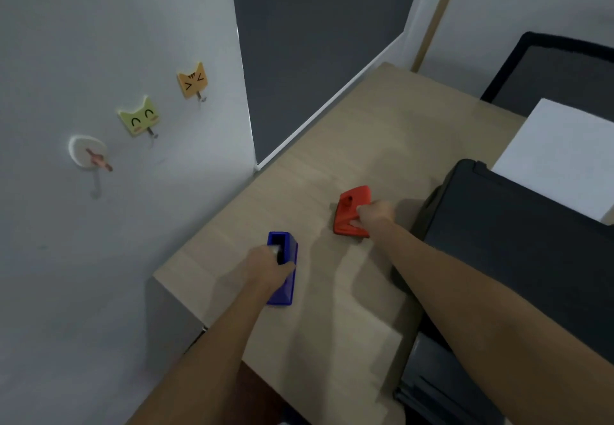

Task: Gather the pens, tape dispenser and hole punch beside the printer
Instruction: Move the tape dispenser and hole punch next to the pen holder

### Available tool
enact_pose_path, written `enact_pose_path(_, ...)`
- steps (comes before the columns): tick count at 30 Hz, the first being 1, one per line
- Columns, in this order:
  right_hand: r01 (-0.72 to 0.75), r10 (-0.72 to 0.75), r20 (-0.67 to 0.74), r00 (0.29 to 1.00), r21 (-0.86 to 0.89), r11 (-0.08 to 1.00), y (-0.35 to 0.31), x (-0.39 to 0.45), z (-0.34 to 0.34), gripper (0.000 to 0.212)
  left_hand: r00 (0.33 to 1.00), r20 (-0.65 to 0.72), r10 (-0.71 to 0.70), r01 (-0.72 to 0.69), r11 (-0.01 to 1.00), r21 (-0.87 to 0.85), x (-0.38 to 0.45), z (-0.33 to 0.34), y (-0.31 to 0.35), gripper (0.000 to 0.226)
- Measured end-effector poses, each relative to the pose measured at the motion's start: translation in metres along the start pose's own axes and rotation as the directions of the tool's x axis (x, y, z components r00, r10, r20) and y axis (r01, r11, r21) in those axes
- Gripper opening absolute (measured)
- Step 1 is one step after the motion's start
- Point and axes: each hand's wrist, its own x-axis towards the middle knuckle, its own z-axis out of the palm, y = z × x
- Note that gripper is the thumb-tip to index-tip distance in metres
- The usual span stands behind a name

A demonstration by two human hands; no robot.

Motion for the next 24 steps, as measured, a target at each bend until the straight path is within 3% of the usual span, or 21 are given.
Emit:
enact_pose_path(5,0.095,-0.099,0.015,0.995,0.163,0.982,-0.031,-0.035,-0.034,0.037,0.999,0.034,-0.010,0.015,0.986,-0.163,-0.005,-0.035,0.018,0.035)
enact_pose_path(7,0.133,-0.137,0.003,0.991,0.231,0.964,-0.044,-0.046,-0.061,0.040,0.998,0.018,0.054,-0.049,0.979,-0.199,-0.010,-0.049,0.041,0.038)
enact_pose_path(10,0.201,-0.197,-0.043,0.979,0.300,0.933,-0.056,-0.065,-0.122,0.050,0.979,-0.007,0.203,-0.198,0.949,-0.247,-0.038,-0.069,0.098,0.020)
enact_pose_path(14,0.288,-0.251,-0.147,0.957,0.353,0.890,-0.055,-0.088,-0.214,0.054,0.929,0.008,0.369,-0.357,0.903,-0.237,-0.079,-0.078,0.176,0.028)
enact_pose_path(17,0.336,-0.260,-0.233,0.937,0.395,0.855,-0.035,-0.106,-0.294,0.048,0.893,0.043,0.449,-0.422,0.865,-0.272,-0.110,-0.057,0.230,0.024)
enact_pose_path(24,0.352,-0.194,-0.369,0.909,0.430,0.832,0.075,-0.134,-0.483,0.050,0.792,0.212,0.573,-0.488,0.802,-0.345,-0.212,0.067,0.331,0.051)
